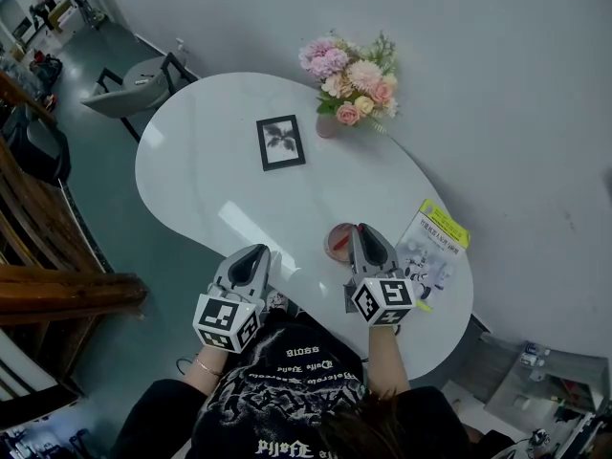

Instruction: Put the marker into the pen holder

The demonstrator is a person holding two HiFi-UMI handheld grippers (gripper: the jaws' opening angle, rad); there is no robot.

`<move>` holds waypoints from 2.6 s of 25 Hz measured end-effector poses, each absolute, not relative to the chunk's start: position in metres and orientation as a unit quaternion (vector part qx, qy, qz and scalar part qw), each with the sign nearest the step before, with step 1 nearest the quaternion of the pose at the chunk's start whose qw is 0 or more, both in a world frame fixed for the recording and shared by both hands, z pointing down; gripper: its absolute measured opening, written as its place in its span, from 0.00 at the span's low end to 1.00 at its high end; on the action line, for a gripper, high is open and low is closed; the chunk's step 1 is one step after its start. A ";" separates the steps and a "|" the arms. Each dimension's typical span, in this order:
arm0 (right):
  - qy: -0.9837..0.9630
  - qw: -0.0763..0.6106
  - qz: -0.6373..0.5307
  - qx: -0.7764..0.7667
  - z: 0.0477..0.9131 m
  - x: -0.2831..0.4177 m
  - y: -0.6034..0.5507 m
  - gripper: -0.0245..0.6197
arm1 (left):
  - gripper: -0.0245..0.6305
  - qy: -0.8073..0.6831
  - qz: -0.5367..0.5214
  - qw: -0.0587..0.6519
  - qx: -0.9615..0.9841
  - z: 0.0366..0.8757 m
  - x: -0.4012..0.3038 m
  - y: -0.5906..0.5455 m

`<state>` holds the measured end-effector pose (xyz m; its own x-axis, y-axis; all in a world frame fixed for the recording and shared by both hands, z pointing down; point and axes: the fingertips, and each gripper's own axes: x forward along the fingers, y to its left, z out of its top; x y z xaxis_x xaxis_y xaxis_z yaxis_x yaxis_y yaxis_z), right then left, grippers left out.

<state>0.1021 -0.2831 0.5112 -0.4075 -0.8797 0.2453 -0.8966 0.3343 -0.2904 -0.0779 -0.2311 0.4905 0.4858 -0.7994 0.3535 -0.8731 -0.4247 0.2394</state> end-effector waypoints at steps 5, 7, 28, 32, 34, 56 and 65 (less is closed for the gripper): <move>-0.817 0.029 0.208 0.538 0.519 0.101 -0.283 0.15 | 0.09 -0.497 0.094 0.198 0.839 0.492 -0.077 -0.233; -0.818 0.036 0.206 0.535 0.520 0.100 -0.282 0.15 | 0.09 -0.496 0.094 0.199 0.840 0.492 -0.076 -0.233; -0.845 0.031 0.156 0.511 0.465 0.080 -0.268 0.35 | 0.09 -0.483 0.068 0.192 0.852 0.480 -0.078 -0.234; -0.841 0.031 0.136 0.522 0.452 0.083 -0.260 0.35 | 0.09 -0.472 0.061 0.187 0.859 0.475 -0.074 -0.234; -0.837 0.030 0.129 0.531 0.446 0.086 -0.256 0.35 | 0.09 -0.465 0.059 0.185 0.864 0.472 -0.071 -0.234; -0.787 0.031 0.128 0.603 0.446 0.128 -0.195 0.35 | 0.09 -0.404 0.052 0.168 0.898 0.461 -0.035 -0.233; -0.777 0.032 0.122 0.617 0.447 0.133 -0.193 0.13 | 0.09 -0.397 0.057 0.166 0.901 0.463 -0.034 -0.229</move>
